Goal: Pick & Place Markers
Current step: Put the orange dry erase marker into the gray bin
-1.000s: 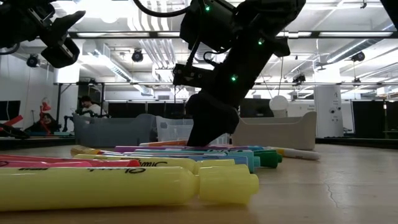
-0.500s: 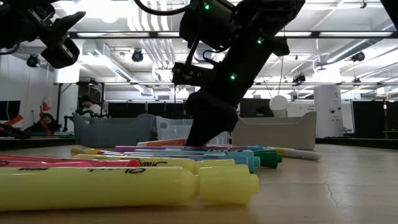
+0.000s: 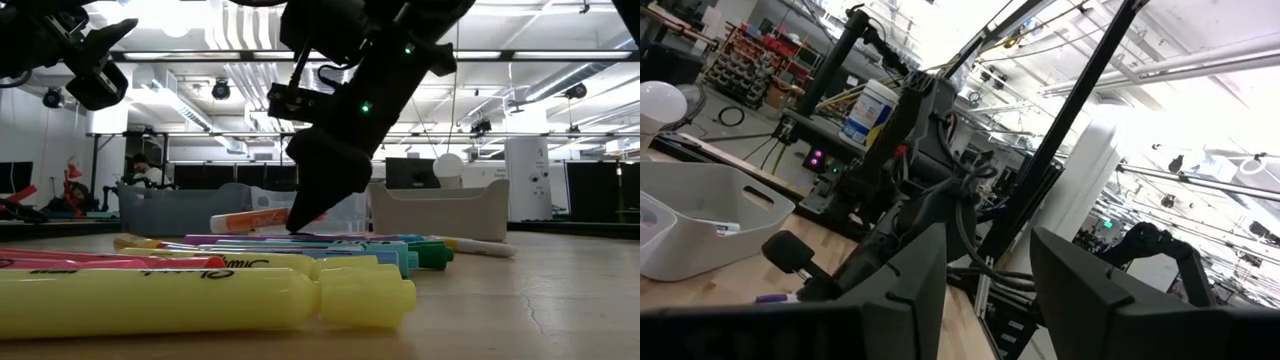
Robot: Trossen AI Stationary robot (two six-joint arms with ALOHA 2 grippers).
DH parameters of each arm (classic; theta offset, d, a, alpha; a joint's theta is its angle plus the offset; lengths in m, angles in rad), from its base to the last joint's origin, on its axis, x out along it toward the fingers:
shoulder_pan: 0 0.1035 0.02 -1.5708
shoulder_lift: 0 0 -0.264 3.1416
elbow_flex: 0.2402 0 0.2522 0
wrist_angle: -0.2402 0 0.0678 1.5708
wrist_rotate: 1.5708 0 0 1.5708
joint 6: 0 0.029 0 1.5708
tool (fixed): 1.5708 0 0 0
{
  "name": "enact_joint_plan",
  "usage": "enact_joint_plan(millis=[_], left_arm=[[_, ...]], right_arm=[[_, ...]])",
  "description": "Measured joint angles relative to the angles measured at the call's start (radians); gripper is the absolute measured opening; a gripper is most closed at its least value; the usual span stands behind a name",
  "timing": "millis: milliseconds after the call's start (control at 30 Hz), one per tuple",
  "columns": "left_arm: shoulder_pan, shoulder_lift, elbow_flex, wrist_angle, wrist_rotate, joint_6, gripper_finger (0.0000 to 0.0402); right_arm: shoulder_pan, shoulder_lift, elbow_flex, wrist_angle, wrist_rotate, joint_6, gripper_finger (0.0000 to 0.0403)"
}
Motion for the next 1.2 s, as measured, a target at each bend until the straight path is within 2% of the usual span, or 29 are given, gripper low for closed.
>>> enact_joint_plan(millis=[367, 800, 967, 1200], left_arm=[[0.0, 0.0, 0.0, 0.0, 0.0, -0.001, 0.014], [0.0, 0.001, 0.0, -0.001, 0.0, -0.002, 0.014], [0.0, 0.007, 0.0, -0.001, 0.0, -0.002, 0.014], [0.0, 0.011, 0.0, 0.0, -0.001, -0.002, 0.014]], right_arm=[[0.011, -0.053, 0.015, -0.226, 0.184, 0.119, 0.0069], [0.049, -0.183, 0.01, -0.55, 0.474, 0.339, 0.0069], [0.042, -0.227, 0.008, -0.714, 0.526, 0.482, 0.0068], [0.014, -0.252, 0.003, -0.876, 0.531, 0.665, 0.0068]])
